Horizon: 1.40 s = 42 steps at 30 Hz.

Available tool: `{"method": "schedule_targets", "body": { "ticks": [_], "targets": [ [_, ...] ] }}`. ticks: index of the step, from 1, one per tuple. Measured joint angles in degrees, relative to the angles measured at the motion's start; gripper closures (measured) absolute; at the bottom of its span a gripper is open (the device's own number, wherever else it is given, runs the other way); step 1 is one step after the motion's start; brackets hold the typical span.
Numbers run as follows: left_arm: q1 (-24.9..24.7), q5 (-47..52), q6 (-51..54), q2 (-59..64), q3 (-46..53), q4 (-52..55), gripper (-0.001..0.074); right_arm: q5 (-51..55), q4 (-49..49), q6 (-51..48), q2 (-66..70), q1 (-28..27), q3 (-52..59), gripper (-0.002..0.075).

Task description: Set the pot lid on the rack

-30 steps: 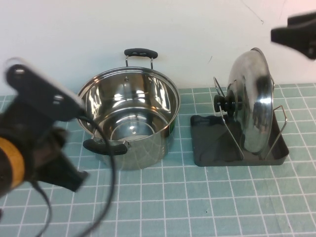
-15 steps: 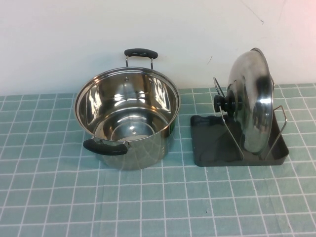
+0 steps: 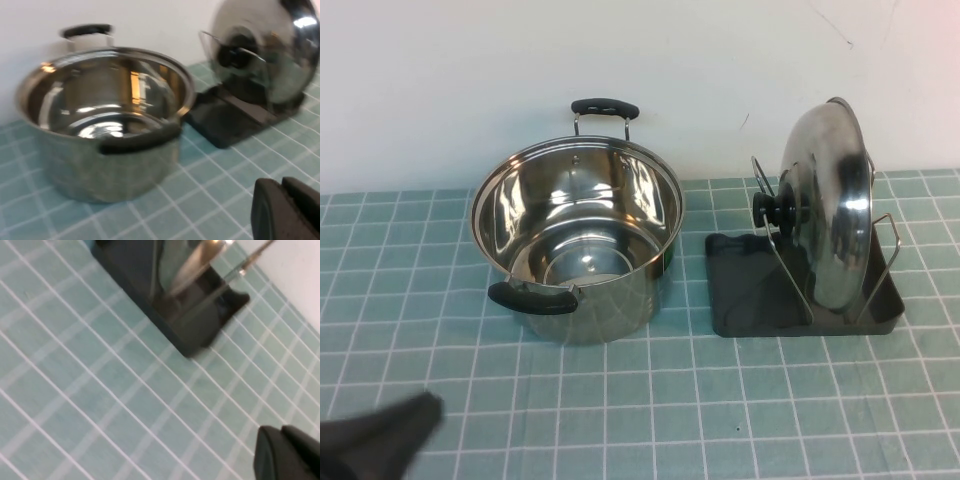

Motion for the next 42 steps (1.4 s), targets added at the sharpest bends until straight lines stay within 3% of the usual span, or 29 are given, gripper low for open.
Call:
{"method": "schedule_targets", "body": {
  "ticks": [5, 9, 31, 36, 42],
  "targets": [
    [0.0, -8.9, -1.8, -0.3, 6.5, 0.2, 0.0736, -5.2, 9.3, 0.2, -10.1, 0.0, 9.4, 0.0722],
    [0.0, -10.8, -2.1, -0.4, 7.7, 0.6, 0.0736, -5.9, 11.3, 0.4, -14.9, 0.0, 12.9, 0.0725],
    [0.2, -9.7, -2.7, -1.3, 8.6, 1.6, 0.0736, -2.0, 12.3, 0.4, -15.7, 0.0, 13.8, 0.0726],
    [6.7, -4.6, -2.8, -7.5, 9.3, -0.7, 0.0736, -2.0, 12.4, 0.4, -15.7, 0.0, 13.8, 0.0726],
    [21.0, -3.3, 16.1, -16.5, 9.3, -13.9, 0.0736, -2.0, 12.4, 0.4, -15.7, 0.0, 13.8, 0.0726]
  ]
}}
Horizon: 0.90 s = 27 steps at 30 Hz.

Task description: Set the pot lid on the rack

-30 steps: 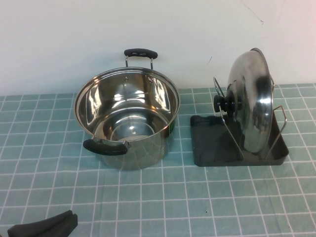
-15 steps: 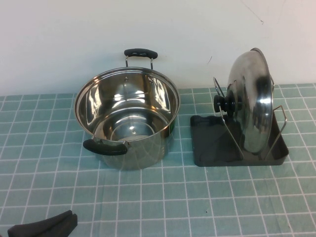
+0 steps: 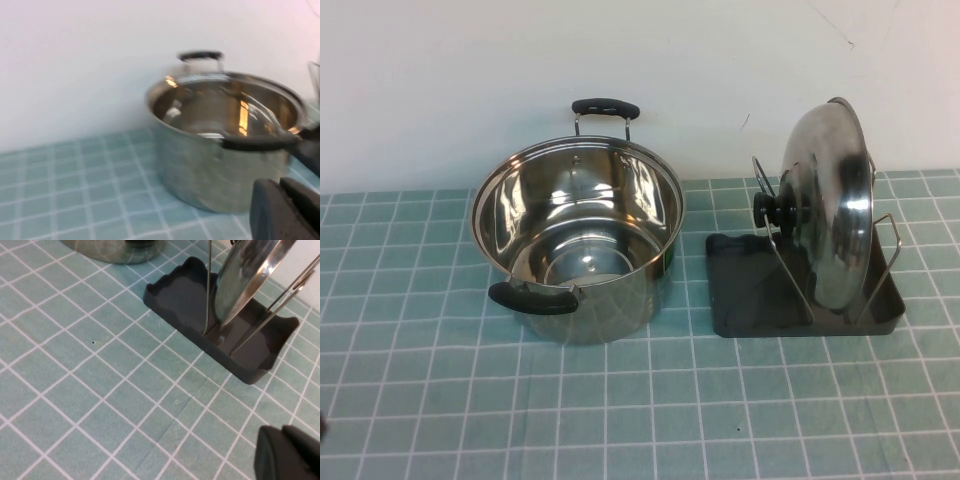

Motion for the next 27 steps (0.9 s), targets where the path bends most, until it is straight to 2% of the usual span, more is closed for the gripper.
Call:
{"method": "schedule_targets", "body": {
  "ticks": [5, 8, 11, 17, 27],
  "targets": [
    [12.1, 0.0, 11.3, -5.4, 4.1, -12.9, 0.0736, 0.0, 0.0, 0.0, 0.0, 0.0, 0.0, 0.0726],
    [16.9, 0.1, 12.4, -5.8, 8.8, -15.9, 0.0736, 0.0, 0.0, 0.0, 0.0, 0.0, 0.0, 0.0726],
    [19.8, 1.6, 11.8, -5.9, 11.9, -17.1, 0.0736, 0.0, 0.0, 0.0, 0.0, 0.0, 0.0, 0.0726],
    [21.3, 3.6, 12.1, -6.0, 11.9, -18.4, 0.0736, 0.0, 0.1, 0.0, 0.0, 0.0, 0.0, 0.0727],
    [20.9, 3.7, 15.1, -6.0, 11.9, -18.5, 0.0736, 0.0, 0.1, 0.0, 0.0, 0.0, 0.0, 0.0727]
  ]
}}
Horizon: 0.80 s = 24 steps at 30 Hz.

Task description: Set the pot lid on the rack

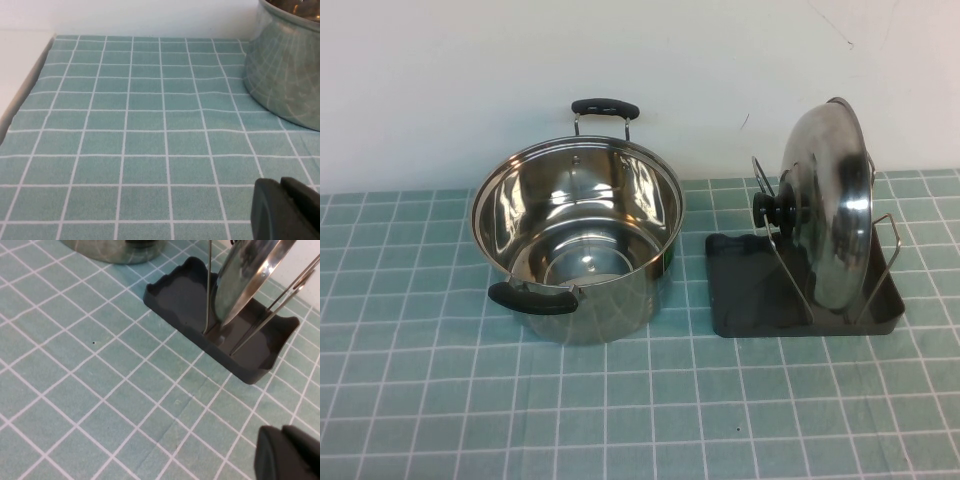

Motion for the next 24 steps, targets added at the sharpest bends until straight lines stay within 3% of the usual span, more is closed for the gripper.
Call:
{"method": "schedule_targets", "body": {
  "ticks": [24],
  "targets": [
    [0.6, 0.0, 0.8, 0.0, 0.0, 0.0, 0.0736, -0.4, 0.1, 0.2, 0.0, 0.0, 0.1, 0.0727]
  ]
}}
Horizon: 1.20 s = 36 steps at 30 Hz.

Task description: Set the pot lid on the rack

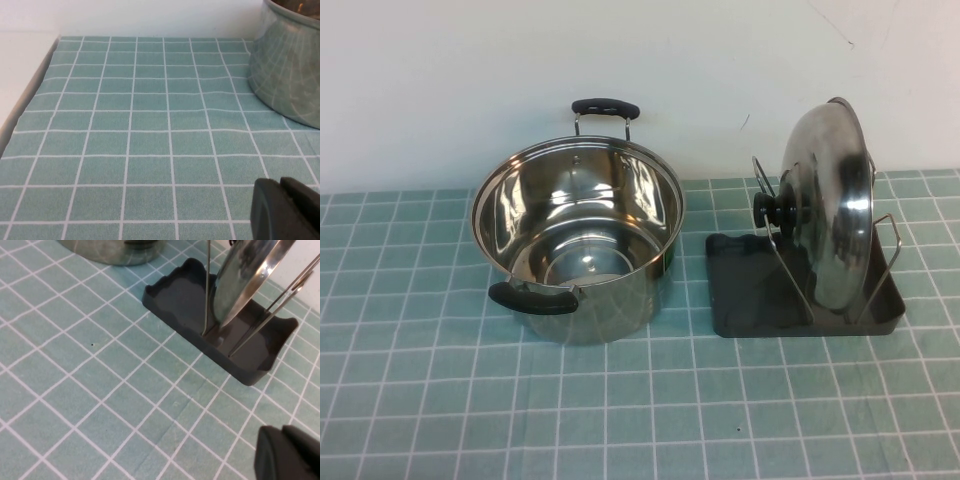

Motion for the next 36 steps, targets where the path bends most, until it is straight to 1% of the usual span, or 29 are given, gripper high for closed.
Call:
{"method": "schedule_targets", "body": {
  "ticks": [3, 6, 8, 12, 15, 17, 21, 25, 36],
  "targets": [
    [0.0, 0.0, 0.0, 0.0, 0.0, 0.0, 0.0736, -2.4, -1.1, 0.2, -1.4, -0.1, 1.4, 0.0727],
    [0.0, 0.0, 0.0, 0.0, 0.0, 0.0, 0.0736, -6.3, -5.7, 3.3, -5.9, -0.9, 2.9, 0.0727],
    [0.0, 0.0, 0.0, 0.0, 0.0, 0.0, 0.0736, -8.6, -10.8, 8.5, -8.5, -1.7, 3.8, 0.0727],
    [0.0, 0.0, 0.0, 0.0, 0.0, 0.0, 0.0736, -12.5, -20.9, 24.2, -13.5, -4.0, 7.2, 0.0727],
    [0.0, 0.0, 0.0, 0.0, 0.0, 0.0, 0.0736, -15.6, -27.6, 35.2, -16.1, -4.4, 11.7, 0.0727],
    [0.0, 0.0, 0.0, 0.0, 0.0, 0.0, 0.0736, -18.5, -30.3, 39.0, -17.3, -4.4, 15.2, 0.0727],
    [0.0, 0.0, -0.1, 0.0, 0.0, 0.0, 0.0736, -26.2, -31.7, 41.1, -18.9, -4.5, 21.7, 0.0727],
    [0.0, 0.0, -0.4, 0.0, 0.0, -0.4, 0.0736, -23.3, -32.8, 41.3, -19.2, -4.5, 22.6, 0.0727],
    [0.0, 0.1, -0.3, 0.0, 0.0, -0.4, 0.0736, -23.2, -33.0, 45.0, -19.2, -4.5, 22.6, 0.0727]
  ]
}}
